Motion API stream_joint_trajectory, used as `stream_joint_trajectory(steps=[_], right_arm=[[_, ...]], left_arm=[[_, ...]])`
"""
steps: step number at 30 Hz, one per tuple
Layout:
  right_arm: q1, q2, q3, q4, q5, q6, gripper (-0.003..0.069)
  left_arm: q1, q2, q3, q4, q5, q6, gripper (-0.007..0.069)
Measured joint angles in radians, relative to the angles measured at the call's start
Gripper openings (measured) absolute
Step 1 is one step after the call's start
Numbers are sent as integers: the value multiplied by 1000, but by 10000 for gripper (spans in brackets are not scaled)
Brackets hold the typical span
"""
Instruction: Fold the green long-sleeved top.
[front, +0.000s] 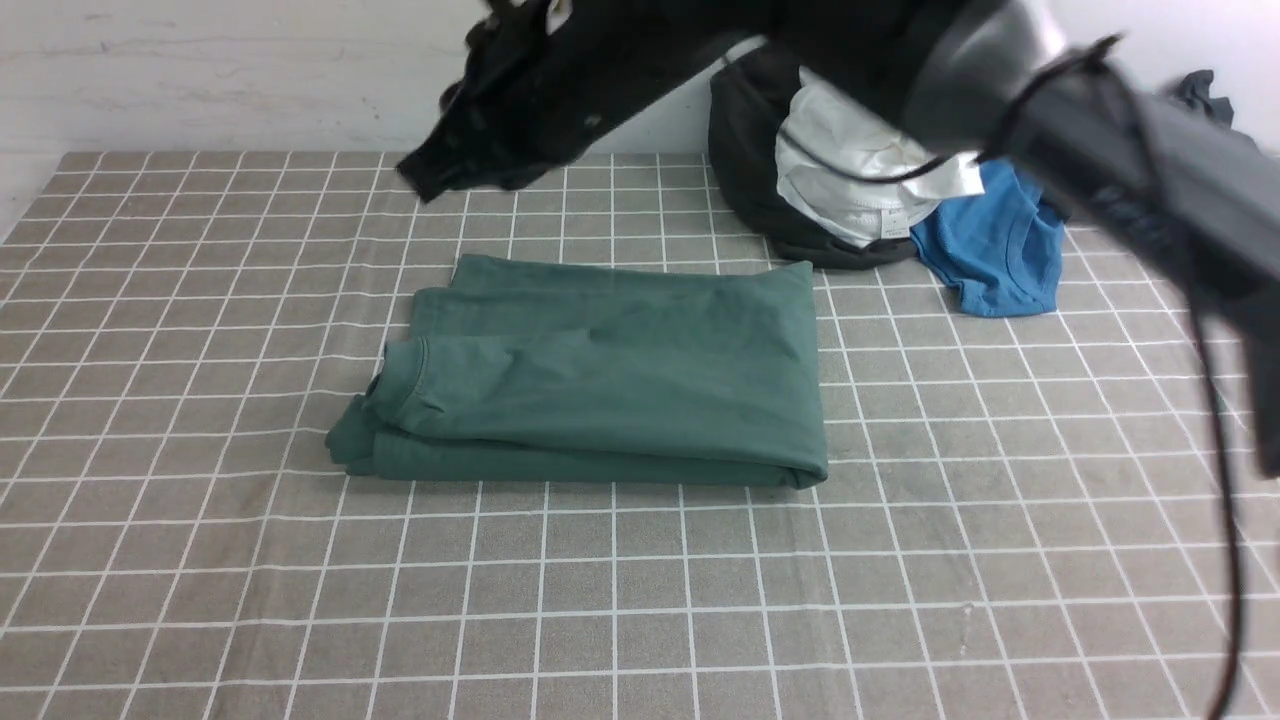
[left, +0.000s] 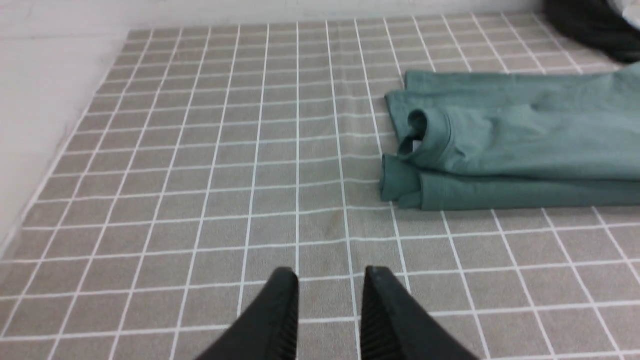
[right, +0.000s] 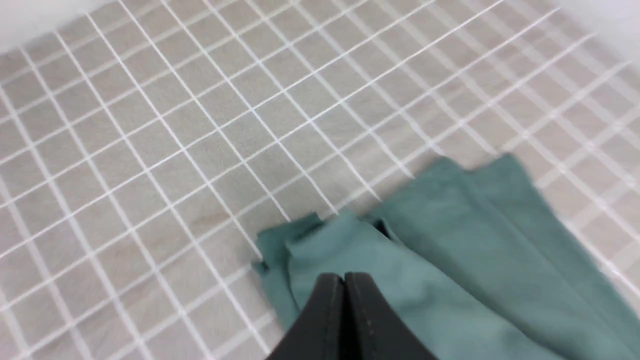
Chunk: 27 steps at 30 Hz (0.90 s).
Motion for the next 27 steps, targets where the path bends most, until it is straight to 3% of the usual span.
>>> stream_joint_trajectory(steps=[4,12,16,19,24,27], right_arm=[[-54,-223,191,-91,142,4,-10],[-130,-541,655,-246,159,135,-10],[-134,-758,998,-256,-17,153,-10],[-134,-943,1277,-220,-287,155,-10],[-134,-1107,1586,-137,-589,155,-10],[-134,-1152,1688,-100,-662,155,-10]], left_arm=[[0,-106,3,0,25,0,171],[0,-123,3,0,29,0,171],[0,-124,3,0,29,0,171],[0,-124,3,0,29,0,171],[0,-124,3,0,29,0,171],[0,-124,3,0,29,0,171]])
